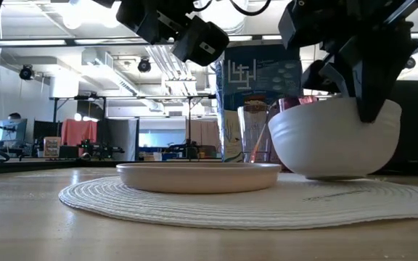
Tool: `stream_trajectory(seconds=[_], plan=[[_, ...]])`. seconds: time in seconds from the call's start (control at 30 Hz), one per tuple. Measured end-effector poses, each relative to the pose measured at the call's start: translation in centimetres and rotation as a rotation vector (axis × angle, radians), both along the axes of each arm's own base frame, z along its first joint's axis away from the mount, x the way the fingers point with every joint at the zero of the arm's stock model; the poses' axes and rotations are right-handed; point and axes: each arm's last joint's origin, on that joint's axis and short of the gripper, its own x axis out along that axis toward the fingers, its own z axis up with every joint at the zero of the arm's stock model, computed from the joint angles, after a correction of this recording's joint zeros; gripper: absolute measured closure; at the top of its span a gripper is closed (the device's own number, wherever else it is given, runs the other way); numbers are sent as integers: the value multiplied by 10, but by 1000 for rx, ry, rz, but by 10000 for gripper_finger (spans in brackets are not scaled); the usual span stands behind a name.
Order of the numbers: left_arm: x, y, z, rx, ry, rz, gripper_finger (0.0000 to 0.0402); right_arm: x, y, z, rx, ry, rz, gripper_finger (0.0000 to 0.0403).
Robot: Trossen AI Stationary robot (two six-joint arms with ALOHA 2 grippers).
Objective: Arrange a breakfast setting
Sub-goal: Put the white bowl on the white placemat to the right of the gray plate, then put the cup of milk on the white placemat to the top left of the white bowl
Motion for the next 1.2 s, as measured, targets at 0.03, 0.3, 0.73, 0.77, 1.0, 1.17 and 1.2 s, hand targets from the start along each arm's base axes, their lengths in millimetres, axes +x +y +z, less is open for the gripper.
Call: stream_trajectory(seconds=[0.03,0.3,0.73,0.77,1.0,1.17,1.2], plan=[[0,0,0,0,0,0,232,0,0,1,2,-3,0,354],[0,0,0,-1,2,3,232,0,0,12,2,15,1,272],[-4,15,5,-9,4,35,232,3,-17,93,-359,-79,-89,236],[-5,18,5,-24,9,31,232,2,-21,95,-396,-93,-105,236],[-13,40,-4,-77,23,1,232,2,-71,105,-459,-89,-166,228],[-19,62,-6,-64,17,6,233,3,-113,107,-471,-58,-222,227],[-19,65,-6,-67,21,15,234,3,-120,107,-471,-53,-232,227]])
